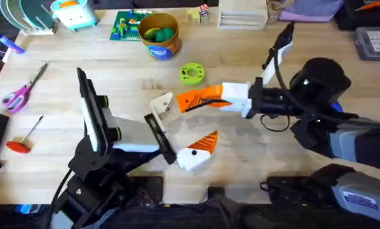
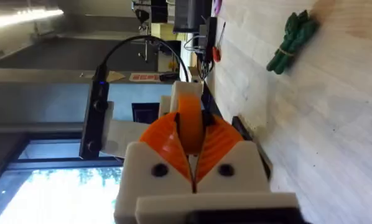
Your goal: Pick up the gripper from the table and insert it into the empty holder that is missing its gripper. Then pick up a screw, insert it into the mounting hole, and use the screwdriver to tighten it. Finally, clean up the table by picking up the vegetable and placing it into the bucket.
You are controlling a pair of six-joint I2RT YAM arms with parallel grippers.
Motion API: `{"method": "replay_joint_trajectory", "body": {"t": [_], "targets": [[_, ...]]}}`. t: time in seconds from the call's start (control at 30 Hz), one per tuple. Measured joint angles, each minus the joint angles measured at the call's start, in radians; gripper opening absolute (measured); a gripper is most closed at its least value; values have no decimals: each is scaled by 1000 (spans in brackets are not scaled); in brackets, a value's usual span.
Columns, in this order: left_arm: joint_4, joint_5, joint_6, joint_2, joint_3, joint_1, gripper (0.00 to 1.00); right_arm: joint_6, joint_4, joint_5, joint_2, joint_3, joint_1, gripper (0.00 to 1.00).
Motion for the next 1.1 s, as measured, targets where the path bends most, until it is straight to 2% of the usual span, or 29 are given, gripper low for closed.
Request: {"method": "replay_joint_trajectory", "body": {"t": [0.17, 0.43, 0.8, 1.1], "targets": [[0, -6, 0, 0, 0, 0, 993, 0, 14, 8, 64, 5, 66, 28], [0, -33, 0, 0, 0, 1, 993, 0, 21, 0, 78, 46, 71, 28], [0, -21, 0, 0, 0, 0, 993, 4, 21, 1, 79, 53, 76, 28], [0, -7, 0, 0, 0, 3, 993, 6, 29, 46, 114, 75, 128, 28]]}}
